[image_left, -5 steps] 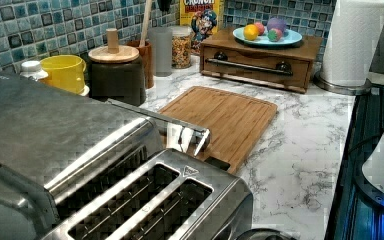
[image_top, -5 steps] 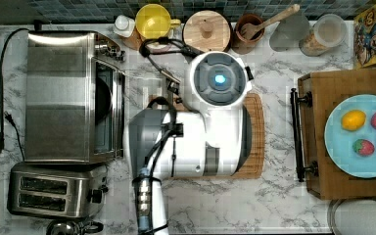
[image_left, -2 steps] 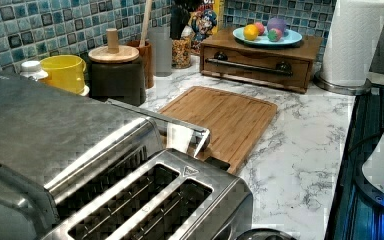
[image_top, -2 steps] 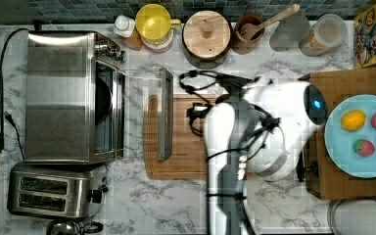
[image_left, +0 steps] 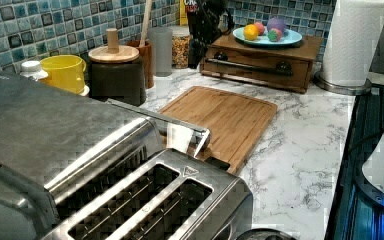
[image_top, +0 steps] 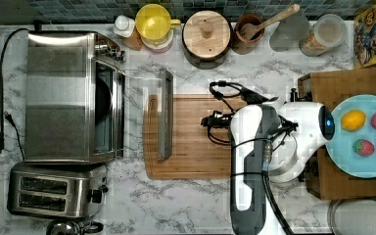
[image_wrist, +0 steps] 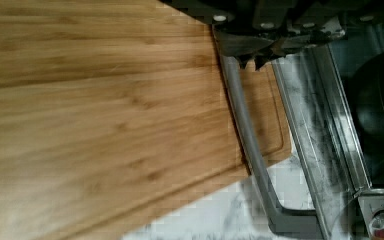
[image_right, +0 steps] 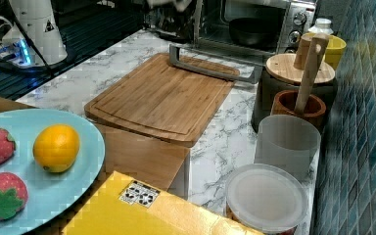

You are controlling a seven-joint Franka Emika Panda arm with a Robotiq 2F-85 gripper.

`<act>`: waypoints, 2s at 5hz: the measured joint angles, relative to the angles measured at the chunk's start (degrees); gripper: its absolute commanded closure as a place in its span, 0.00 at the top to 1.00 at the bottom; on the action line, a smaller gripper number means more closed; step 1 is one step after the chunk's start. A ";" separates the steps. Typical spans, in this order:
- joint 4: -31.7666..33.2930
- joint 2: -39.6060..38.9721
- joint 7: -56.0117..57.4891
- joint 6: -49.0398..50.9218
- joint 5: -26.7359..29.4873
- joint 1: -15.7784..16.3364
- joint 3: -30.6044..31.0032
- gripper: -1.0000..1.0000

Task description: Close the oven.

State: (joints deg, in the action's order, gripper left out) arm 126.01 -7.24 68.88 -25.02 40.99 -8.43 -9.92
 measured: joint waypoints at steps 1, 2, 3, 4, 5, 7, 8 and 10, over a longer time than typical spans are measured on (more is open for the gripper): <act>2.24 -2.32 6.27 -2.27 3.61 -0.02 1.76 0.00; 2.69 -4.37 8.73 -4.83 3.72 1.40 3.80 0.00; 2.69 -5.68 8.73 -7.06 3.69 2.78 6.50 0.00; 2.46 -7.90 8.73 -13.86 6.41 4.38 9.46 0.00; 2.57 -10.40 8.67 -19.79 7.67 6.39 11.06 0.00; 2.01 -11.72 8.67 -14.17 8.17 6.03 10.20 0.00; 1.68 -11.79 8.56 -10.42 8.20 4.71 9.58 0.00; -0.56 -14.15 8.56 -5.53 8.23 2.61 10.31 0.00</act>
State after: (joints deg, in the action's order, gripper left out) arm 125.45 -21.39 77.44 -30.55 49.21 -5.82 0.39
